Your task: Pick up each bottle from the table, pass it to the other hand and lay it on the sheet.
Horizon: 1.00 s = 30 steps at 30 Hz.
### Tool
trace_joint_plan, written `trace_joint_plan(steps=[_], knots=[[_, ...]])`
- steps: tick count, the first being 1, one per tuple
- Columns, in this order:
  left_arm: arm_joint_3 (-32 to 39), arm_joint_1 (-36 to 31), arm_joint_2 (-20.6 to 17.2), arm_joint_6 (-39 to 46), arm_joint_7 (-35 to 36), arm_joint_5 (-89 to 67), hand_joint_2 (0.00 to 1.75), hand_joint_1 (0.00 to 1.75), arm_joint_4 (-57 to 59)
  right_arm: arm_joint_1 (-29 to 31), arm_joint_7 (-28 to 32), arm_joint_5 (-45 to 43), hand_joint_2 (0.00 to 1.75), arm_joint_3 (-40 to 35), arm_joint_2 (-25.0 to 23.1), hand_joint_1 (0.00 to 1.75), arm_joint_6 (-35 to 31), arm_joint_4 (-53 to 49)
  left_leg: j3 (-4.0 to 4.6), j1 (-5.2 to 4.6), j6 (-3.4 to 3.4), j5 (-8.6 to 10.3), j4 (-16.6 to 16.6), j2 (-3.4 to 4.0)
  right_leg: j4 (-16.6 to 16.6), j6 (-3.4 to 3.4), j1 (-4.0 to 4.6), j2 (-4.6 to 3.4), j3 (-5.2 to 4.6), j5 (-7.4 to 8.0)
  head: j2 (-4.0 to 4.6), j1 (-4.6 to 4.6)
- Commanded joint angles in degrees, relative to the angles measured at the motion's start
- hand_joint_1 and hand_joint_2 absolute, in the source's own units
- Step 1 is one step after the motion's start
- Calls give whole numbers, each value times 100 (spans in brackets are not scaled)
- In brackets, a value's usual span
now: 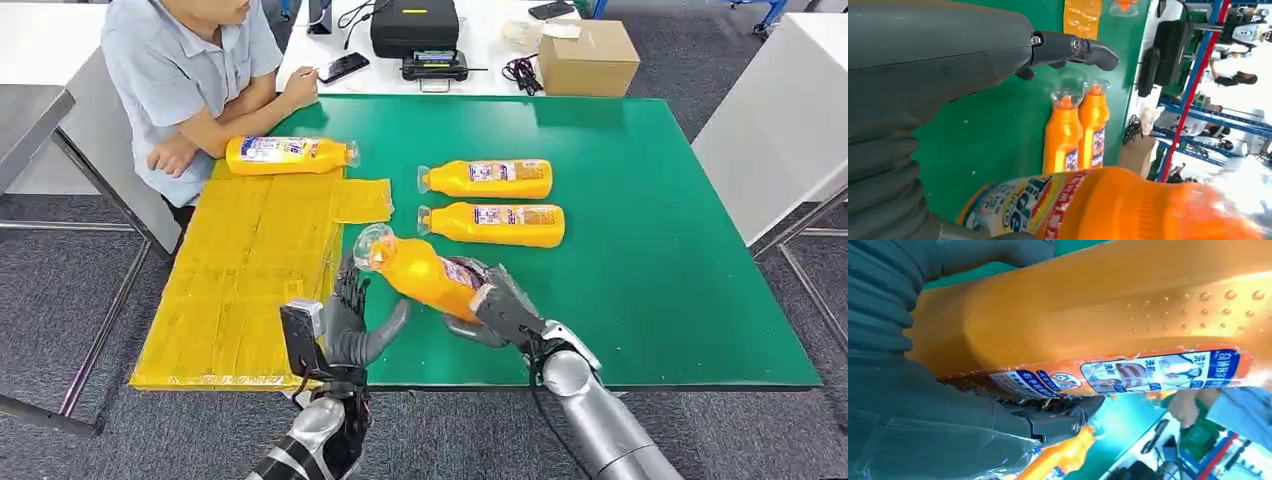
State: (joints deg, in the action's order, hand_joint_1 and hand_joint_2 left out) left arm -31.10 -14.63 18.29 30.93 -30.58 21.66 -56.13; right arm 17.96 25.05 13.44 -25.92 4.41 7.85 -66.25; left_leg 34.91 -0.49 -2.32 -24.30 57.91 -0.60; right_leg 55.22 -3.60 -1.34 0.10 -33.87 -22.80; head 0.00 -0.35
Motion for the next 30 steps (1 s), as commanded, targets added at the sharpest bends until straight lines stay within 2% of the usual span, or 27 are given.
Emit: trace_joint_plan(steps=[1,3,10,15,16,18,21,23,30], knots=[[21,-258,-46,-440,211,37,175,0,350,239,95,-98,175,-61,-178,175,109,171,-18,9,15,-9,0,10,-1,18,10,-6,15,-6,0,0],[-110,-311,-117,-746,515,53,175,0,418,310,120,-124,175,-152,-279,175,140,261,-22,11,20,-14,5,19,3,23,12,-15,17,-9,0,0],[-196,-338,-92,-866,99,-264,175,0,274,504,96,-319,175,-579,-469,175,456,655,-22,13,18,-15,3,28,0,21,14,-22,16,-6,0,0],[-314,-228,-192,-1243,85,-374,175,0,-157,702,41,-383,175,-907,-583,175,533,1063,-25,14,20,-19,5,34,1,24,15,-28,19,-8,0,0],[-344,-271,-255,-1282,100,-371,175,0,-153,723,39,-409,175,-932,-608,175,534,1109,-12,9,14,-10,2,19,-1,16,10,-15,10,-4,0,-2],[-328,-305,-281,-1327,105,-343,175,0,-116,730,34,-406,175,-964,-614,175,524,1148,-37,20,29,-28,12,33,6,35,22,-25,33,-17,0,-2],[-317,-325,-280,-1359,101,-322,175,0,-66,747,34,-399,175,-1003,-612,175,504,1178,-1,7,10,-5,-1,18,-2,12,7,-15,0,0,0,-2],[-317,-325,-280,-1359,101,-322,175,0,-66,747,34,-399,175,-1003,-612,175,504,1178,-25,15,23,-16,2,26,-1,27,16,-21,22,-8,0,-2],[-255,-358,-242,-1352,31,-258,175,0,-68,751,44,-390,175,-1114,-651,175,561,1172,-15,12,17,-13,3,16,0,20,13,-11,14,-8,0,0]])
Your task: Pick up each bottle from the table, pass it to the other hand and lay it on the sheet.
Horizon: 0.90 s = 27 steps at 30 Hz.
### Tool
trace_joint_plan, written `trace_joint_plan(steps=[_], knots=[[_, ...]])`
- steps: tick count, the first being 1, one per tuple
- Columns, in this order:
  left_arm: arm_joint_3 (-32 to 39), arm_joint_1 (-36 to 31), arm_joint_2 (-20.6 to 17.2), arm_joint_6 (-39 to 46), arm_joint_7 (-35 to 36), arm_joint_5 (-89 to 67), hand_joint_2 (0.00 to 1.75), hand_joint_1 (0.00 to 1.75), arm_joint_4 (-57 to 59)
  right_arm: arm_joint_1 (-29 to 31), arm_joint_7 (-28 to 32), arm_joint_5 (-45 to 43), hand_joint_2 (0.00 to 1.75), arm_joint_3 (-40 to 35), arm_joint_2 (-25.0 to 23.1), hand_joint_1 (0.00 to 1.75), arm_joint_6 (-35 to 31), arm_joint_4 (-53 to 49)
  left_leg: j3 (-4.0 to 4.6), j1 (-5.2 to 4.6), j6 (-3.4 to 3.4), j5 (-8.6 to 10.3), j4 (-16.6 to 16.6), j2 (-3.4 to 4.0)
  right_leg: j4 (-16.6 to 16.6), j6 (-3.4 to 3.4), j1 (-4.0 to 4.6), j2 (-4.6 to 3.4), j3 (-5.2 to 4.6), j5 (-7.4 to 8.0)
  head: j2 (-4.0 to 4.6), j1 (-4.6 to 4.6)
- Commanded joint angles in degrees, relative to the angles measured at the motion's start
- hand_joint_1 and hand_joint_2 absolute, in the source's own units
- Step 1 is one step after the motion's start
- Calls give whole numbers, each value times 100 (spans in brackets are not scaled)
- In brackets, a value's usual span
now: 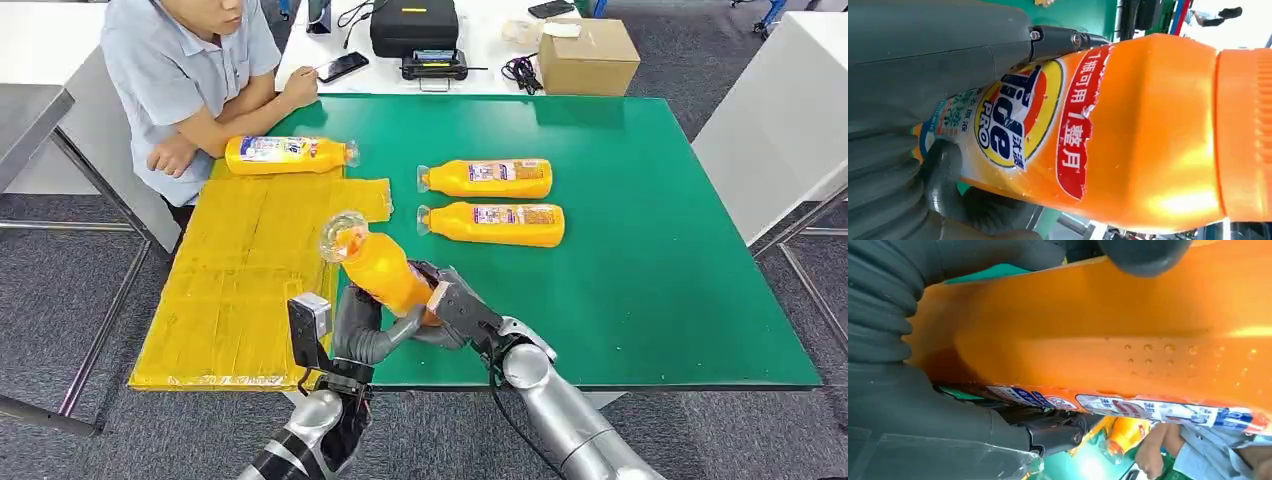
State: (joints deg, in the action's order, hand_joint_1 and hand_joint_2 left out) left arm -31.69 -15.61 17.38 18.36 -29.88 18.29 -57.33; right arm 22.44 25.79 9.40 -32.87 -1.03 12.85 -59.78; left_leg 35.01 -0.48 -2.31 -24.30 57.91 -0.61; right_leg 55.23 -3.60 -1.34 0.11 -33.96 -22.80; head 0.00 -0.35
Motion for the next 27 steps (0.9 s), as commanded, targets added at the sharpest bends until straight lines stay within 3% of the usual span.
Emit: trace_joint_plan(steps=[1,6,7,8,11,13,15,16,20,21,27], knots=[[-72,-166,-58,-77,-81,132,175,0,-39,281,-28,14,175,-448,-113,175,17,530,-14,6,12,-7,0,12,-1,14,7,-9,12,-4,0,0],[69,-42,-34,-112,-3,231,175,0,-212,252,-6,-36,175,-461,-99,175,-18,507,-12,7,12,-8,2,11,2,14,8,-8,10,-5,0,0],[142,-42,-19,-110,34,286,175,24,-183,232,-1,-52,175,-461,-76,175,-19,477,-21,11,17,-14,6,15,2,20,12,-11,20,-9,0,-2],[160,-50,-21,-120,52,305,175,175,-164,227,-1,-51,175,-463,-69,175,-24,470,-16,10,14,-10,3,9,-1,16,11,-5,16,-6,0,-2],[280,-75,-31,-235,102,461,175,175,-105,238,-2,-48,175,-458,-67,147,-58,463,-22,11,17,-13,4,14,0,20,12,-10,20,-8,0,-2],[265,-164,-26,-106,131,386,175,175,40,236,0,-29,175,-454,-95,155,-114,513,-20,11,16,-14,6,12,4,20,12,-8,18,-10,0,0],[324,-228,13,-66,171,441,175,175,165,233,18,37,175,-499,-102,150,-160,486,-22,12,16,-12,3,10,-1,20,13,-6,21,-8,0,-2],[325,-279,23,67,152,379,175,175,257,226,26,105,175,-543,-100,155,-204,452,-18,9,14,-9,2,10,0,17,10,-6,16,-6,0,0],[374,-322,36,52,134,419,175,175,327,219,28,128,175,-552,-117,140,-256,418,-31,15,22,-19,8,16,5,27,17,-10,28,-14,0,-2],[375,-333,36,68,127,411,175,175,350,223,32,132,175,-541,-126,148,-294,440,-19,11,15,-10,3,8,-1,18,12,-4,19,-7,0,0],[368,-336,34,83,122,396,175,175,359,223,34,135,175,-538,-125,148,-305,445,-10,6,10,-5,0,6,-1,12,7,-3,9,-3,0,-2]])
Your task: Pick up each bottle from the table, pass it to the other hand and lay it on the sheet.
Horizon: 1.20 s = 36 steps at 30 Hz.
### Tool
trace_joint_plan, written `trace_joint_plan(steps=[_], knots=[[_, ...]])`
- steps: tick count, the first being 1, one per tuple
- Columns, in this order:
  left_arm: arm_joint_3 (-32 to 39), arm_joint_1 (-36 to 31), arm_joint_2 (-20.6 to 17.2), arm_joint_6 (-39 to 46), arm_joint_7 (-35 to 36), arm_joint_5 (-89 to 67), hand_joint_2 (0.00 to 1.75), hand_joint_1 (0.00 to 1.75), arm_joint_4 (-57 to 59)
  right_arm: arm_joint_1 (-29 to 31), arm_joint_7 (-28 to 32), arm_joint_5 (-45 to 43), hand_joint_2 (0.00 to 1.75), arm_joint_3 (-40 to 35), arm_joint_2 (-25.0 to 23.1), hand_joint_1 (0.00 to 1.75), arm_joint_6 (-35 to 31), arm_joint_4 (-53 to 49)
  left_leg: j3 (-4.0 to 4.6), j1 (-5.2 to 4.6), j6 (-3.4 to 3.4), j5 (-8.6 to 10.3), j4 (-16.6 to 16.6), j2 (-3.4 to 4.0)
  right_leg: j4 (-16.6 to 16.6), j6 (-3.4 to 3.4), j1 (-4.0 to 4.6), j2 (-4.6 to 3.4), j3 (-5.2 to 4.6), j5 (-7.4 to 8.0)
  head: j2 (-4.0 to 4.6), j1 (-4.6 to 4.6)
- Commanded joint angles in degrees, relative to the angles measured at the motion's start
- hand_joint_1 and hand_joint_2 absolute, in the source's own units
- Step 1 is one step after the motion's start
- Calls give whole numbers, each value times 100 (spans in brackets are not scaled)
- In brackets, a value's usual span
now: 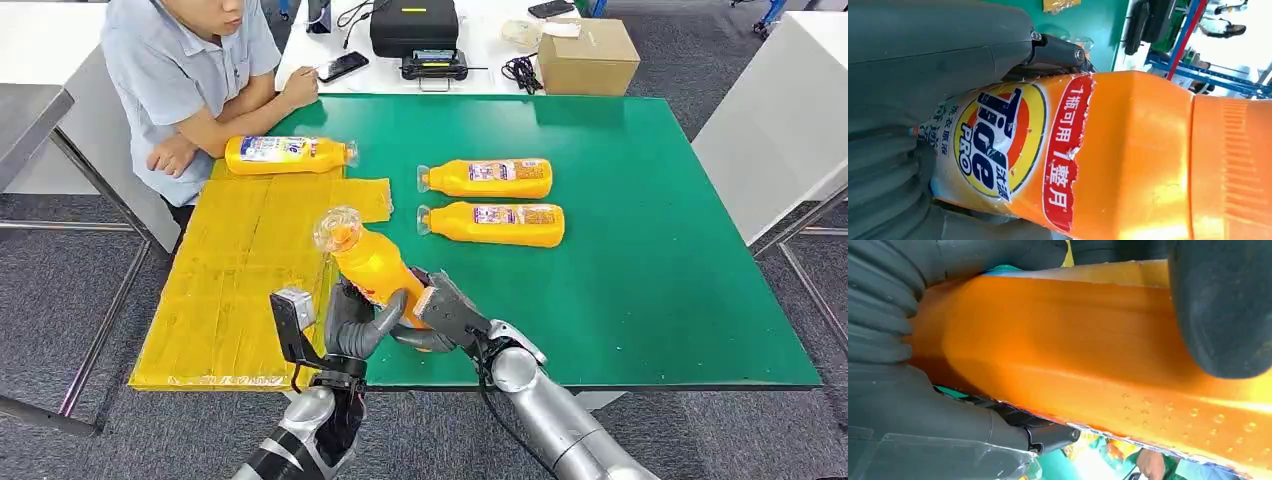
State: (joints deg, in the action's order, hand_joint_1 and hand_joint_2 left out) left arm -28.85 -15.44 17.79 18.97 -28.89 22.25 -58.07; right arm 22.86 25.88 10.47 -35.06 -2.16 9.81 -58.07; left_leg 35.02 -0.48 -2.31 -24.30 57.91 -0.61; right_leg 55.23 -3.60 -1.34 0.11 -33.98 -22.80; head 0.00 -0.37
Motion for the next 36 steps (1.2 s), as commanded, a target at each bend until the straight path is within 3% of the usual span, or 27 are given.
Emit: trace_joint_plan(steps=[1,5,6,7,8,14,21,25,28,29,32,35,36], knots=[[84,-354,-8,21,24,1,175,175,434,181,25,28,175,-320,-12,148,-1,275,-24,11,16,-11,1,10,-2,19,13,-6,24,-7,0,0],[55,-347,-9,12,11,-24,175,175,416,174,28,17,175,-309,-16,140,-6,274,-25,13,19,-13,5,9,1,22,14,-5,25,-9,0,0],[41,-340,-17,44,-4,-56,175,175,404,165,30,3,175,-293,-18,94,-14,264,-18,9,14,-9,2,7,0,17,10,-4,18,-6,0,0],[48,-335,-19,73,-2,-63,175,175,402,142,23,-38,175,-250,-31,9,-25,256,-13,7,11,-5,0,7,-1,13,8,-4,12,-3,0,2],[63,-333,-30,120,-18,-79,175,175,396,114,7,-86,175,-199,-45,0,-37,251,-23,11,16,-11,3,10,-1,19,12,-6,22,-7,0,0],[99,-334,-333,968,-277,-977,175,175,96,-165,-3,-26,175,234,73,0,-479,264,-28,11,17,-10,-2,4,-3,20,12,0,28,-9,0,2],[130,-304,-337,941,-231,-1021,175,175,43,-175,18,5,175,267,67,0,-486,259,-14,9,13,-7,0,7,-1,15,9,-4,14,-5,0,0],[222,-259,-485,1724,-253,-1999,175,175,-107,-363,46,421,175,609,103,0,-1069,193,-12,6,10,-3,-3,1,-3,11,6,2,12,-3,0,0],[423,-143,-597,1708,-24,-2541,175,175,-315,-472,84,543,175,962,85,0,-1153,182,-14,8,12,-5,-3,5,-5,14,9,-2,13,-3,0,2],[507,-185,-658,2103,55,-3339,175,175,-170,-494,118,646,175,1022,101,0,-1244,183,-24,8,15,-8,-6,9,-7,17,9,-5,22,-5,0,2],[1668,-59,-376,2103,562,-5822,175,175,-115,-533,157,878,175,1306,33,0,-1290,234,-27,7,15,-9,-6,13,-4,18,8,-9,23,-6,0,2],[2183,-101,-450,2103,946,-7344,175,175,-46,-576,168,955,175,1498,8,0,-1298,265,-26,8,15,-9,-5,17,-5,18,9,-14,22,-4,0,0],[2258,-164,-588,2103,1476,-8406,175,175,101,-583,181,972,175,1563,0,0,-1276,287,-34,14,20,-16,0,23,-4,24,15,-18,30,-8,0,0]])
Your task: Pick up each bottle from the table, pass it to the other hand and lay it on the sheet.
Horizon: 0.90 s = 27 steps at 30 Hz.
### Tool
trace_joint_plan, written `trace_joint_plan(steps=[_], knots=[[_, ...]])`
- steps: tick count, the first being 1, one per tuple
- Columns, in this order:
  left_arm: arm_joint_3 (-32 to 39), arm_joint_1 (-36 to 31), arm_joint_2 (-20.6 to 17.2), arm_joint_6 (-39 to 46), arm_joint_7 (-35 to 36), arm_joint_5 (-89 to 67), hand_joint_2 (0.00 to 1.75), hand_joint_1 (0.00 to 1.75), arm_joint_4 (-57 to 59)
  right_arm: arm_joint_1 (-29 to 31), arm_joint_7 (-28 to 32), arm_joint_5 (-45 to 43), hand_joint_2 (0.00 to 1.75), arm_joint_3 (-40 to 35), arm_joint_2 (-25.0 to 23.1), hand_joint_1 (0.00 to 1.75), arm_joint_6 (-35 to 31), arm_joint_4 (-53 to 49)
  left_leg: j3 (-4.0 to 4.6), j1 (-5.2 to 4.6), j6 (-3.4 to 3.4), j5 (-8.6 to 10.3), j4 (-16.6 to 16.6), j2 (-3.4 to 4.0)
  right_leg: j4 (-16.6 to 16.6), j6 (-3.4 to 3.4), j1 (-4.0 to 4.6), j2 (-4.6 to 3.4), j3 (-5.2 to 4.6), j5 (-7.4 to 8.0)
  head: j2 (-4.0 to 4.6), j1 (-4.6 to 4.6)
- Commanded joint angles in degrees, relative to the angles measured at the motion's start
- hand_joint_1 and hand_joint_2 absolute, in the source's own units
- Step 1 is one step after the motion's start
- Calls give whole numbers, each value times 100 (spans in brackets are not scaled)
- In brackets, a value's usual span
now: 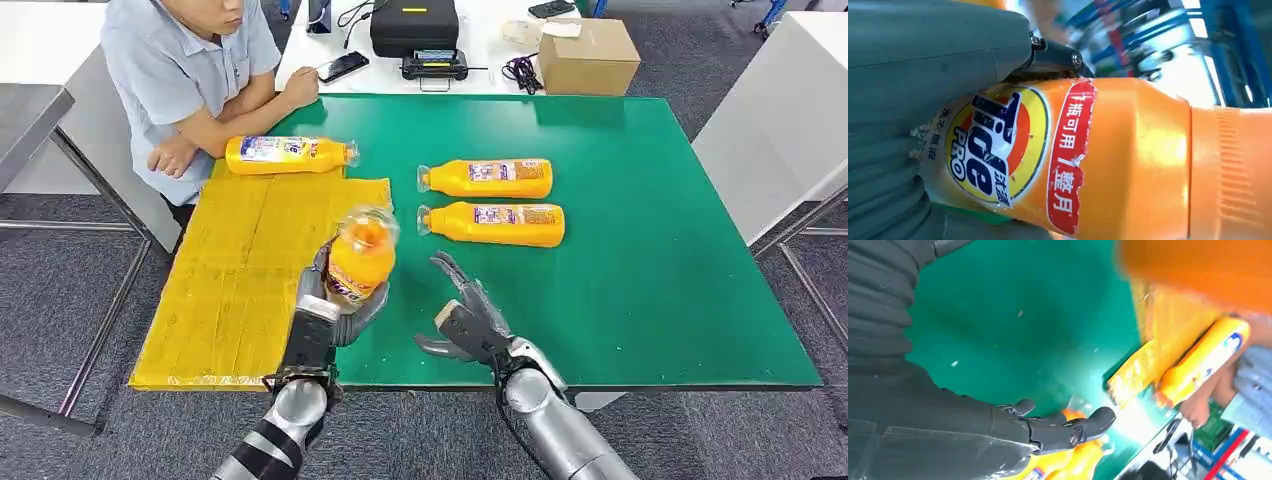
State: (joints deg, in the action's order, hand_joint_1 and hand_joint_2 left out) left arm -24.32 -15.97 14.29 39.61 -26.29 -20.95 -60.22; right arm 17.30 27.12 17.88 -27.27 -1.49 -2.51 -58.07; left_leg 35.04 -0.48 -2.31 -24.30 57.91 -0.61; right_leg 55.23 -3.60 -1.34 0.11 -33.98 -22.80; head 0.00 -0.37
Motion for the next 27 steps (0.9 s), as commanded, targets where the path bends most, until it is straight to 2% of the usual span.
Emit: trace_joint_plan(steps=[1,3,9,11,12,15,17,18,19,20,21,27], knots=[[1834,-148,-336,39,1548,-4742,175,175,380,-31,77,251,175,830,-77,0,-4,301,-26,11,16,-11,-1,19,-5,19,12,-15,22,-5,0,0],[1692,-371,-638,39,2188,-5677,175,175,863,-13,115,282,175,872,-93,0,78,314,-31,12,18,-11,-3,26,-5,21,13,-21,24,-4,0,0],[1287,-1177,-1168,-249,3216,-6479,175,175,2190,31,147,308,175,926,-181,0,260,297,-21,11,17,-2,-3,12,-1,19,11,-7,15,-2,0,0],[1305,-1294,-1211,-235,3263,-6470,175,157,2303,33,148,300,175,932,-203,0,283,314,-24,16,20,-4,0,11,2,22,16,-6,18,-5,0,-2],[1309,-1324,-1220,-261,3265,-6468,175,155,2320,30,148,300,175,929,-212,0,284,317,-21,14,19,1,-2,10,0,18,13,-5,17,-3,0,0],[1135,-1502,-1251,-475,3206,-6577,175,166,2511,11,177,279,175,936,-225,0,341,326,-20,16,19,-2,2,8,3,19,14,-3,17,-7,0,0],[1121,-1531,-1208,-612,3036,-6384,175,150,2529,-10,185,273,175,949,-224,0,351,316,-11,14,15,2,2,2,3,14,11,1,11,-4,0,0],[1121,-1531,-1208,-612,3036,-6384,175,150,2529,-10,185,273,175,949,-224,0,351,316,-12,10,13,3,-1,3,1,11,8,0,10,-3,0,0],[1050,-1546,-1185,-719,2885,-6313,175,70,2556,-21,193,270,175,954,-222,0,360,303,-19,17,19,-3,4,4,2,18,15,0,20,-8,0,0],[1048,-1543,-1167,-783,2804,-6170,175,19,2555,-25,200,269,175,957,-225,0,370,296,-18,14,17,-1,2,3,1,16,12,0,18,-6,0,-2],[1084,-1542,-1111,-885,2660,-5945,175,3,2567,-37,206,269,175,955,-230,0,382,283,-12,11,14,2,0,2,0,13,9,1,13,-4,0,-2],[993,-1551,-1070,-1135,2414,-5565,175,0,2537,-60,212,274,175,949,-234,0,398,244,-13,11,16,0,1,2,2,15,10,1,13,-5,0,0]])
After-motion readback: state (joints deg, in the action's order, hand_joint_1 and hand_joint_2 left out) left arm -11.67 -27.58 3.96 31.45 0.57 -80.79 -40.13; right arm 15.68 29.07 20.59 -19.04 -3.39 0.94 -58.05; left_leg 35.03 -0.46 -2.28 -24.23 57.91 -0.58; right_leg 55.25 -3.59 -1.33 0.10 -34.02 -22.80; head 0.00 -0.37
